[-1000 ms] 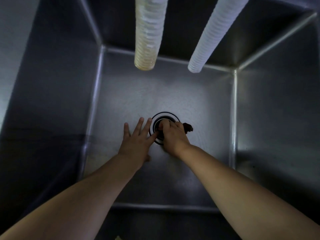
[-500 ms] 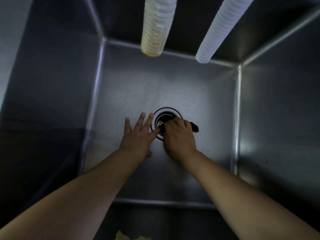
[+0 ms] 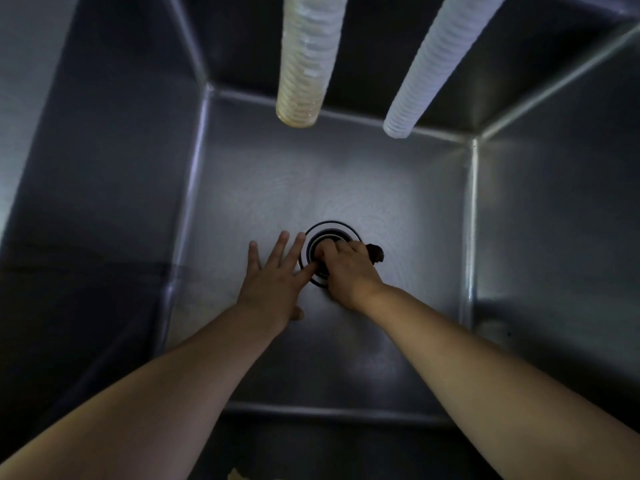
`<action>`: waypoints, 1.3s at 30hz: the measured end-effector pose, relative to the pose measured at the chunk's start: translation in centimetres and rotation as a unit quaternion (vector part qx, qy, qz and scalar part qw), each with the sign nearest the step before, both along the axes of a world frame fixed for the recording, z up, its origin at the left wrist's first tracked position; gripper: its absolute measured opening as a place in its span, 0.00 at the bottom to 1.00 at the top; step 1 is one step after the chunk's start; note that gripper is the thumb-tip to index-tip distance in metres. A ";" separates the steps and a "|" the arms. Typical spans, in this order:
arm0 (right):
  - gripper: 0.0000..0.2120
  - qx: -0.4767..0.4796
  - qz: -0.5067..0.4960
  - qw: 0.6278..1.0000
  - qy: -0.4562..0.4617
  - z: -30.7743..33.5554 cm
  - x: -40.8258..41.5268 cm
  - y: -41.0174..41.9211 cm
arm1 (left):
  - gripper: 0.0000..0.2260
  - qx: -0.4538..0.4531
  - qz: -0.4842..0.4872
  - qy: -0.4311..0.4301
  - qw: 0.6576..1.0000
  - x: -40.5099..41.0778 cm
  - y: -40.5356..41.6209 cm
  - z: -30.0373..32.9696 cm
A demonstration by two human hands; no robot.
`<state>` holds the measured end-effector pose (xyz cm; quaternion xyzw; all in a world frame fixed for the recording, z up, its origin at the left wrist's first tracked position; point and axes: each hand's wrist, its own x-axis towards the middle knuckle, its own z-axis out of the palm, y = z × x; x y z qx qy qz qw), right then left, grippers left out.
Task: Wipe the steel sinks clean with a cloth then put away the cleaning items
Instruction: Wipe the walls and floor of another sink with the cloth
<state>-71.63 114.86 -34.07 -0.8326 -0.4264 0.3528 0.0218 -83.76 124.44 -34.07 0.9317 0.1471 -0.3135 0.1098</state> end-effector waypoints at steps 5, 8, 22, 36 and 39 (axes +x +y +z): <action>0.21 -0.001 0.094 0.993 -0.078 0.5 -0.2 -0.7 | 0.44 0.004 -0.002 0.003 1.000 0.0 0.0 0.2; 0.22 -0.017 0.158 0.973 -0.168 0.3 -0.9 -0.5 | 0.43 0.010 -0.007 0.002 1.000 0.0 -0.1 0.2; 0.17 0.038 -0.062 0.997 -0.009 0.2 -0.2 -0.3 | 0.44 0.002 -0.006 0.023 1.000 0.2 0.0 0.3; 0.15 0.039 0.046 0.997 -0.041 -0.4 0.7 -0.1 | 0.44 0.006 -0.009 0.026 1.000 0.2 -0.1 0.1; 0.16 0.045 0.150 0.980 -0.122 -0.2 0.9 -0.7 | 0.44 0.005 -0.011 0.029 0.999 0.2 0.0 0.1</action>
